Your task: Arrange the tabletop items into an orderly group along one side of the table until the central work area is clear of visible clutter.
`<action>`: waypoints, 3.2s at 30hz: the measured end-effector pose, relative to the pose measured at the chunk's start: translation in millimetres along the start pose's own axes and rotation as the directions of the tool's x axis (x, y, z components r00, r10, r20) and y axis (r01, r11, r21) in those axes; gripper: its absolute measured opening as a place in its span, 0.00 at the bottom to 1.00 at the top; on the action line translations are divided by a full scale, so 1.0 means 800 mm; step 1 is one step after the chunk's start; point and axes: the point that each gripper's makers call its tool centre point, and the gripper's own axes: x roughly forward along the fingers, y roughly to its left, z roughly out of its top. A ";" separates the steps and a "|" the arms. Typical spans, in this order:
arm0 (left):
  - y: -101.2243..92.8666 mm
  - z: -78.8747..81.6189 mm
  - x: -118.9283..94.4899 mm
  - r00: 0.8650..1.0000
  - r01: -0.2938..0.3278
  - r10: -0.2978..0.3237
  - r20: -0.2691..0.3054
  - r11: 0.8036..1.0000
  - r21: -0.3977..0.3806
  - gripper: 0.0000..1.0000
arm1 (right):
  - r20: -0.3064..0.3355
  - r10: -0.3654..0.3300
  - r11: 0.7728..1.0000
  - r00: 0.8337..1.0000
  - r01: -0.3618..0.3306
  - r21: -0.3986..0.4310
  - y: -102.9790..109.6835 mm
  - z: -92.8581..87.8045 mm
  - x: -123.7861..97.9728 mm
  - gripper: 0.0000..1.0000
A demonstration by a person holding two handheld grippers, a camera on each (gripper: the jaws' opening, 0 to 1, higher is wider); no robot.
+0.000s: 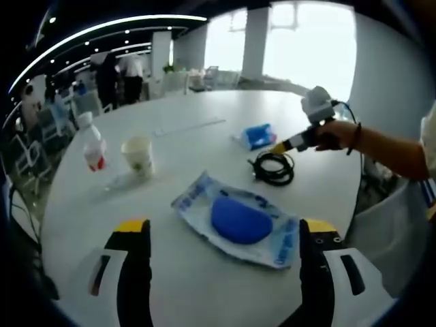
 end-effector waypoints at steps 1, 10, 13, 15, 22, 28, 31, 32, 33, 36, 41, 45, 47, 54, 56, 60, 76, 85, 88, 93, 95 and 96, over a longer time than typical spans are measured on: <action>0.000 0.001 0.000 1.000 0.000 0.000 0.002 1.000 0.001 0.88 | 0.011 -0.004 1.000 1.000 0.004 -0.013 0.003 0.004 -0.002 0.32; -0.001 0.003 -0.001 1.000 0.001 -0.001 0.011 1.000 0.004 0.92 | 0.034 0.019 0.999 0.999 -0.018 -0.034 0.026 0.018 -0.014 0.63; -0.003 0.002 0.000 1.000 0.006 -0.006 0.007 1.000 0.009 0.94 | 0.041 0.023 0.998 0.999 -0.020 -0.056 0.033 0.021 -0.020 0.68; -0.004 0.002 0.001 1.000 0.008 -0.008 0.004 1.000 0.009 0.95 | 0.052 -0.016 0.991 0.999 0.023 -0.135 0.031 0.025 -0.026 0.75; -0.005 0.003 0.001 1.000 0.014 -0.014 0.007 1.000 0.011 0.99 | 0.051 0.041 0.991 0.998 -0.034 -0.128 0.058 0.026 -0.039 0.90; -0.004 0.004 0.001 1.000 0.011 -0.011 0.008 1.000 0.008 0.99 | 0.042 0.076 0.988 0.996 -0.070 -0.139 0.077 0.021 -0.053 0.97; -0.004 0.006 0.001 1.000 0.012 -0.012 0.014 1.000 0.003 0.99 | 0.041 0.088 0.986 0.995 -0.081 -0.145 0.086 0.017 -0.062 0.99; -0.004 0.006 0.000 1.000 0.010 -0.010 0.015 1.000 0.001 0.99 | 0.042 0.092 0.986 0.995 -0.085 -0.144 0.088 0.016 -0.065 0.99; -0.004 0.006 0.000 1.000 0.010 -0.010 0.015 1.000 0.002 0.99 | 0.046 0.096 0.986 0.994 -0.089 -0.142 0.092 0.016 -0.068 0.99; -0.003 0.008 0.000 1.000 0.014 -0.014 0.018 1.000 0.004 0.99 | 0.040 0.115 0.983 0.993 -0.107 -0.150 0.105 0.011 -0.078 0.99; -0.002 0.009 -0.001 1.000 0.015 -0.015 0.023 1.000 0.001 0.99 | 0.043 0.145 0.979 0.988 -0.137 -0.147 0.127 0.006 -0.092 0.99; -0.002 0.008 -0.004 1.000 0.020 -0.020 0.023 1.000 0.002 0.99 | 0.038 0.168 0.976 0.985 -0.161 -0.149 0.147 -0.005 -0.102 0.99; -0.001 0.009 -0.006 0.999 0.020 -0.020 0.027 1.000 -0.004 0.99 | 0.033 0.180 0.974 0.983 -0.174 -0.144 0.156 -0.011 -0.108 0.99; 0.010 0.012 -0.013 0.999 0.031 -0.031 0.029 1.000 -0.002 0.97 | 0.001 0.204 0.969 0.979 -0.202 -0.141 0.181 -0.033 -0.117 0.98; 0.017 0.013 -0.016 0.999 0.021 -0.021 0.028 1.000 0.005 0.97 | 0.000 0.205 0.970 0.979 -0.204 -0.134 0.186 -0.040 -0.119 0.98; 0.026 0.012 -0.018 0.999 0.025 -0.025 0.029 1.000 0.004 0.96 | -0.012 0.199 0.973 0.980 -0.199 -0.118 0.192 -0.053 -0.122 0.98; 0.050 0.010 0.005 0.992 0.125 -0.126 0.004 0.988 0.085 0.94 | -0.062 0.188 0.980 0.980 -0.184 0.072 0.219 -0.108 -0.120 0.97; 0.057 0.014 0.028 0.985 0.173 -0.175 0.011 0.982 0.081 0.91 | -0.100 0.215 0.970 0.971 -0.201 0.134 0.240 -0.131 -0.116 0.94; 0.060 0.009 0.036 0.981 0.194 -0.194 -0.012 0.979 0.055 0.88 | -0.100 0.231 0.963 0.968 -0.213 0.164 0.247 -0.135 -0.115 0.90; 0.067 0.006 0.057 0.977 0.211 -0.209 -0.036 0.975 0.069 0.86 | -0.138 0.242 0.960 0.960 -0.216 0.178 0.261 -0.153 -0.113 0.88; 0.068 0.006 0.064 0.974 0.228 -0.226 -0.032 0.971 0.078 0.85 | -0.148 0.247 0.955 0.958 -0.215 0.204 0.264 -0.158 -0.111 0.86; 0.070 0.007 0.070 0.975 0.224 -0.222 -0.027 0.972 0.072 0.85 | -0.141 0.247 0.952 0.959 -0.213 0.219 0.265 -0.159 -0.110 0.83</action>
